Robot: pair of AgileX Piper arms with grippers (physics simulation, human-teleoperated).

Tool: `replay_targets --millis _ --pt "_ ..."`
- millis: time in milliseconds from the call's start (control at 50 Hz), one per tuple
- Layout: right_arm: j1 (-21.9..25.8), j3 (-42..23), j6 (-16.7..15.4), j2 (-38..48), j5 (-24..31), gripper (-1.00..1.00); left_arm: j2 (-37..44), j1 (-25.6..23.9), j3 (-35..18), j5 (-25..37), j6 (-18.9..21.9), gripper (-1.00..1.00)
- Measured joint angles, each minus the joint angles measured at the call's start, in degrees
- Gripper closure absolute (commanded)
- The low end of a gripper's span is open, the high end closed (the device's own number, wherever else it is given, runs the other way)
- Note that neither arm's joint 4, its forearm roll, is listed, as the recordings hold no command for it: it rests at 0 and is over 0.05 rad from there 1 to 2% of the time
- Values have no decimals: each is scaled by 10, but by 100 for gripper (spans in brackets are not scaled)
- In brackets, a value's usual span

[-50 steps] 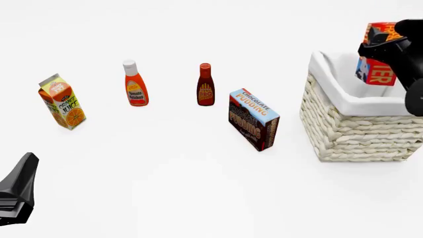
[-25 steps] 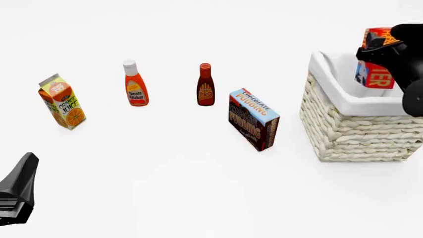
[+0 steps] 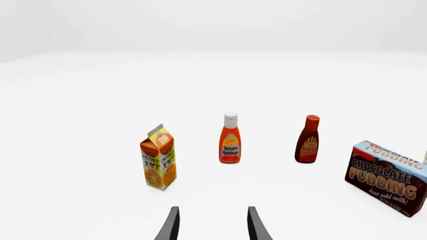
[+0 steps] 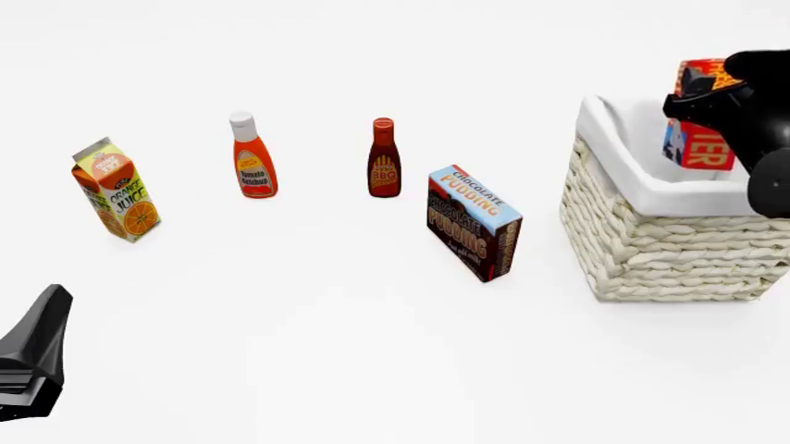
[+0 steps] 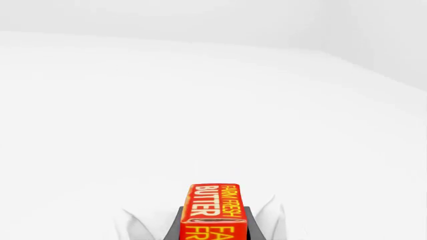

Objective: Pick the butter and place it in the basket.

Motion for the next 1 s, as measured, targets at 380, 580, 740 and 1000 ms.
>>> replay_targets --millis 380,580,740,1000 --pt "-3 -2 -4 12 -2 100 0 0 0 0 0 -100" --pt "-4 -6 -6 20 -2 100 0 0 0 0 0 -100" --pt "-5 -8 -8 25 -1 100 0 0 0 0 0 -100" --pt "-6 -12 -13 33 -1 100 0 0 0 0 0 -100"
